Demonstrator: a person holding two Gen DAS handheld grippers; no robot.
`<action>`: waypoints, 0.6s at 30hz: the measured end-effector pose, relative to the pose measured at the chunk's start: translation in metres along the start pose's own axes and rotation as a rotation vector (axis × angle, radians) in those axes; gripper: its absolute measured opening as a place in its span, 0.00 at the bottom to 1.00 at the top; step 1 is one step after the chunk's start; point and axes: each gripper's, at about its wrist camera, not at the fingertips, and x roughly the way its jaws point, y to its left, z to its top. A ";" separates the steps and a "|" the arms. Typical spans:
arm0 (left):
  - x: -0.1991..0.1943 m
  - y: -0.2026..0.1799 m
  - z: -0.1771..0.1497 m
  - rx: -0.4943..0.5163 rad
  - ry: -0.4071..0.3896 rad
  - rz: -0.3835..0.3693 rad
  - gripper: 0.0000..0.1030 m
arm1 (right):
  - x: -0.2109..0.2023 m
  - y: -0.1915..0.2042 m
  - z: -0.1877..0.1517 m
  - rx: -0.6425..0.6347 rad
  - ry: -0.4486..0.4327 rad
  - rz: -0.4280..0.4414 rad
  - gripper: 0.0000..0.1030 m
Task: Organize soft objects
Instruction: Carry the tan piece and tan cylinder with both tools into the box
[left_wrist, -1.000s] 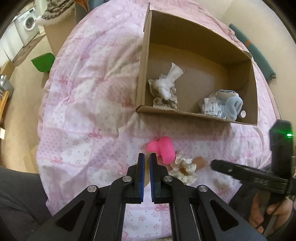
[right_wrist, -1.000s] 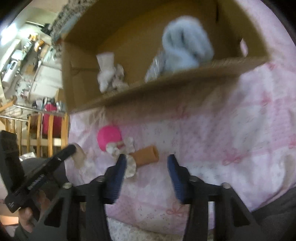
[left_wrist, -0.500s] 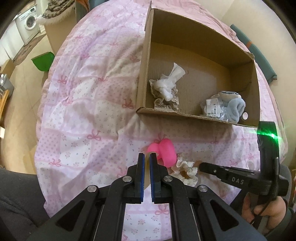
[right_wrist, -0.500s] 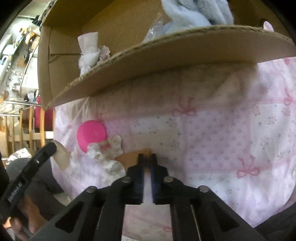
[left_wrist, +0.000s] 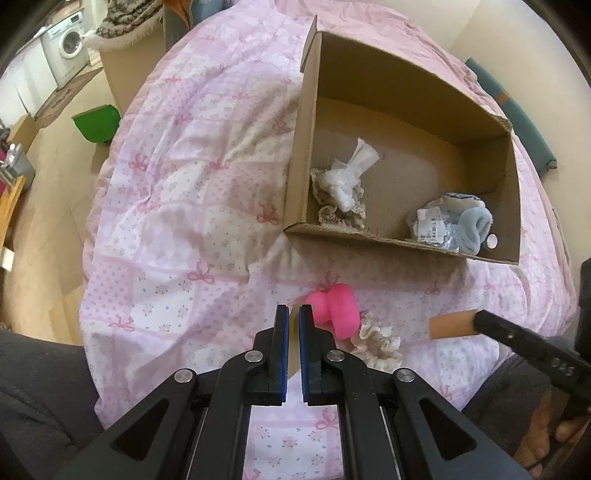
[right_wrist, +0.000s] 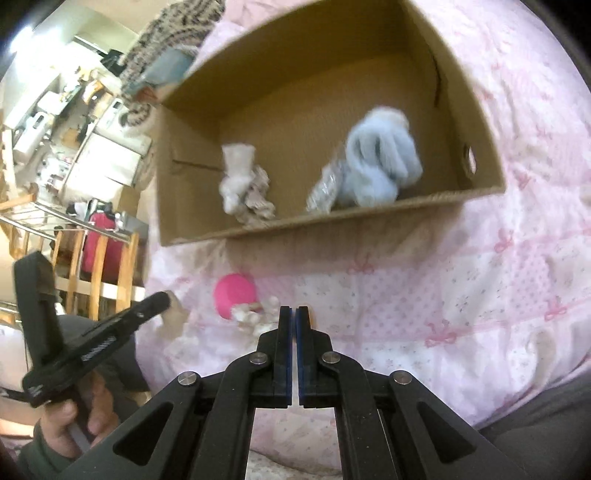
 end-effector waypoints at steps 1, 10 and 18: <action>-0.004 -0.001 0.000 0.001 -0.011 -0.002 0.05 | -0.005 0.002 0.000 -0.005 -0.010 0.006 0.03; -0.037 -0.008 0.028 -0.013 -0.075 -0.047 0.05 | -0.051 0.013 0.013 -0.038 -0.105 0.058 0.03; -0.061 -0.030 0.072 0.061 -0.172 -0.029 0.05 | -0.085 0.016 0.040 -0.051 -0.213 0.093 0.03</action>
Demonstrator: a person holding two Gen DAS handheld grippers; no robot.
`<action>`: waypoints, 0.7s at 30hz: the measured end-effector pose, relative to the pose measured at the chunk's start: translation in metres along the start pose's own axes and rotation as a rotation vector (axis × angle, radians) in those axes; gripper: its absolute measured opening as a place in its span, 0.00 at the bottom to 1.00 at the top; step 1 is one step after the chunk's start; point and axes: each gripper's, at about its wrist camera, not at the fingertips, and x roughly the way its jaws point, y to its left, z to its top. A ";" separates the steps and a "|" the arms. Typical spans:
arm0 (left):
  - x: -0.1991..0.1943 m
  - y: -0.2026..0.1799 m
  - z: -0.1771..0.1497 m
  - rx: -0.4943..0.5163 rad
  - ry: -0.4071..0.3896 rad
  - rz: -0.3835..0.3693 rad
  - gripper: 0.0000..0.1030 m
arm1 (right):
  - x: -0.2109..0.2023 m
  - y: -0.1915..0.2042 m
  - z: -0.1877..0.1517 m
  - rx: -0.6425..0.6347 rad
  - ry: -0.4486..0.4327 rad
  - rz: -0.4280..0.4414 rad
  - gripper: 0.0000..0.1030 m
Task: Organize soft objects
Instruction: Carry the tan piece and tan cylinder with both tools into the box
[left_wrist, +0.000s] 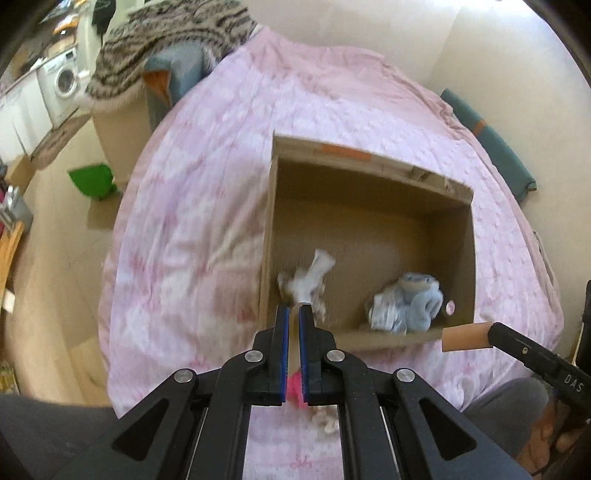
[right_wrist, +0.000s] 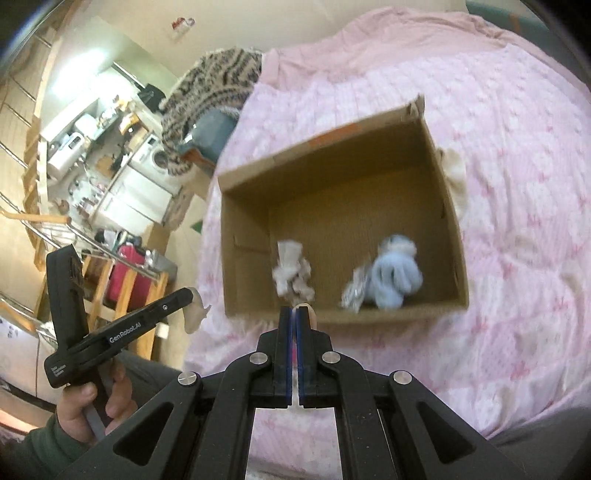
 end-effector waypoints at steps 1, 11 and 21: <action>0.000 -0.003 0.005 0.008 -0.007 -0.003 0.05 | -0.002 0.000 0.004 -0.003 -0.010 0.001 0.03; 0.020 -0.022 0.031 0.073 -0.028 -0.004 0.05 | 0.002 -0.014 0.034 0.022 -0.095 0.046 0.03; 0.063 -0.029 0.027 0.103 -0.005 -0.032 0.05 | 0.035 -0.051 0.035 0.089 -0.116 0.072 0.04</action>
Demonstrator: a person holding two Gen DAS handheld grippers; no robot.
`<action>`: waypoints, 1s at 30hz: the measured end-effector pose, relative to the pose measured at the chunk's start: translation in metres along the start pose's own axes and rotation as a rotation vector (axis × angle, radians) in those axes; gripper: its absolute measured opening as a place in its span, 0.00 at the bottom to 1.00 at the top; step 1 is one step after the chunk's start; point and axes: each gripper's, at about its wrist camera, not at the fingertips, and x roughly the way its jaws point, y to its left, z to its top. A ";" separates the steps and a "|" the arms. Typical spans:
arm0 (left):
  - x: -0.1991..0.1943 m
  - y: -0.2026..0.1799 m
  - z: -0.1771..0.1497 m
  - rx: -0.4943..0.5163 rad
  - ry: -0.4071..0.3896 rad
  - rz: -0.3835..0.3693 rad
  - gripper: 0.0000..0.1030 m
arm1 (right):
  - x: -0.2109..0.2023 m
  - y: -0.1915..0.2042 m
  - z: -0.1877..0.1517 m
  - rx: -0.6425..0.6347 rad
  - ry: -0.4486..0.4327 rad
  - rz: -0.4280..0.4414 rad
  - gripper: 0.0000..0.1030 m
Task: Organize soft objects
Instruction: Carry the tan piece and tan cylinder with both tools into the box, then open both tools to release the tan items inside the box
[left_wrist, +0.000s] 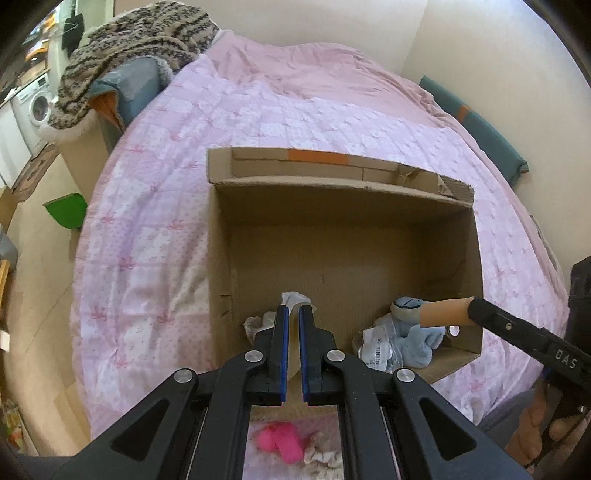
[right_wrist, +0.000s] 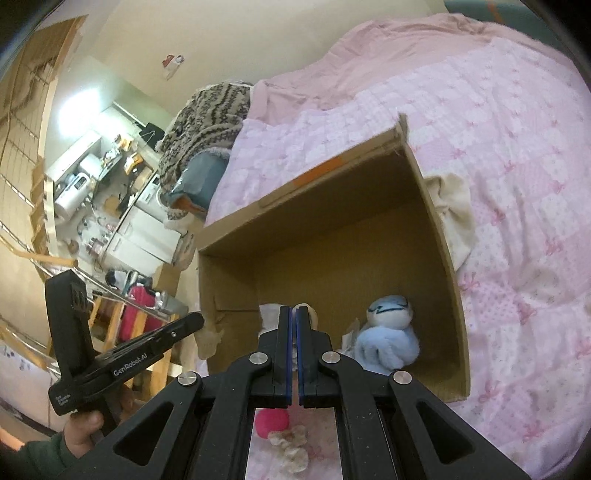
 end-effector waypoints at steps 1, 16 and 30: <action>0.004 -0.001 -0.001 0.006 0.003 -0.002 0.05 | 0.003 -0.003 0.000 0.006 0.003 0.000 0.04; 0.037 -0.015 -0.021 0.100 -0.020 0.020 0.05 | 0.037 -0.006 -0.010 -0.032 0.082 -0.014 0.04; 0.040 -0.008 -0.021 0.087 -0.025 0.040 0.05 | 0.047 -0.007 -0.013 -0.065 0.115 -0.101 0.04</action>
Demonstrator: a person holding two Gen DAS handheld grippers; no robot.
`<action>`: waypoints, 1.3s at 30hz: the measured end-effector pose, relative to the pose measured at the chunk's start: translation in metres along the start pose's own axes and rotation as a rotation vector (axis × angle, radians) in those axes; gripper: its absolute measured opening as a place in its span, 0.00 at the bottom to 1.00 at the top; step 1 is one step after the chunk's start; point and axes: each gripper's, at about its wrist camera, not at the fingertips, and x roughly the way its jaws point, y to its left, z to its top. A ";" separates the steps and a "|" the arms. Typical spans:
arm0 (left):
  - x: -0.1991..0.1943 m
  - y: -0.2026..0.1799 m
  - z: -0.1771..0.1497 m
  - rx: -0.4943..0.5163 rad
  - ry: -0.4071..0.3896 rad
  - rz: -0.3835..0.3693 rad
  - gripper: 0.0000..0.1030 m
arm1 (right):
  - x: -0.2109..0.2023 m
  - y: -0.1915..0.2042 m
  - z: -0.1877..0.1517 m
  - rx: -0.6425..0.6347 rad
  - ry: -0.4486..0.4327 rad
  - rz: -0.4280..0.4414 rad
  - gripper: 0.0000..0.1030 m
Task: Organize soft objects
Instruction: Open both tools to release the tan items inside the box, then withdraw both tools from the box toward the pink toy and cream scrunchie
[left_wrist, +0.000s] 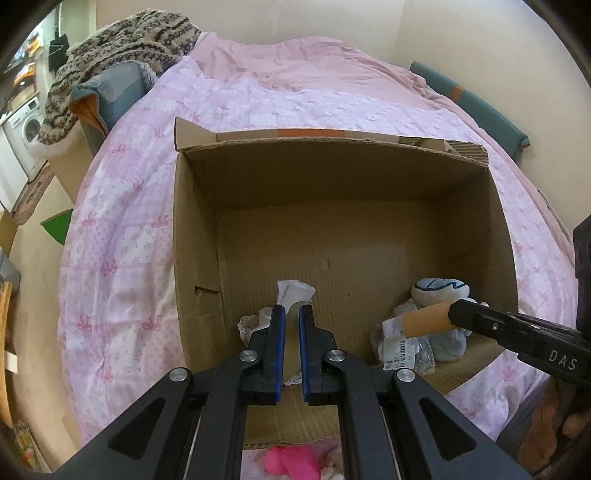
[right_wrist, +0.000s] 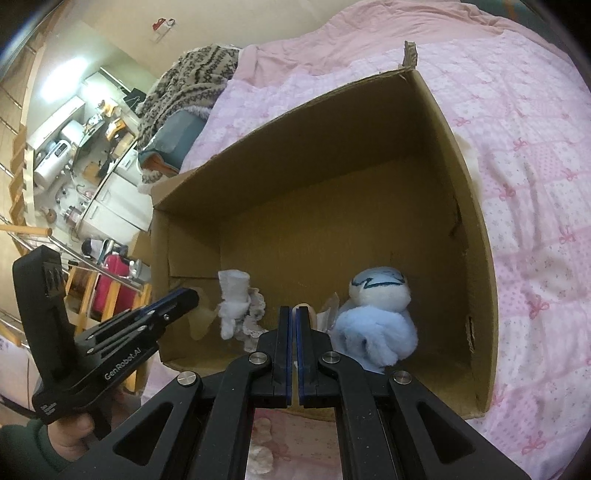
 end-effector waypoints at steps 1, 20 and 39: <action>0.000 0.000 0.000 0.000 -0.002 0.002 0.05 | 0.000 0.001 0.000 -0.003 0.000 -0.002 0.04; -0.002 -0.008 -0.003 0.035 0.013 0.008 0.14 | 0.004 0.006 -0.004 -0.022 0.029 0.028 0.29; -0.047 -0.004 0.001 0.019 -0.071 -0.015 0.60 | -0.016 0.003 -0.004 0.015 -0.056 0.017 0.78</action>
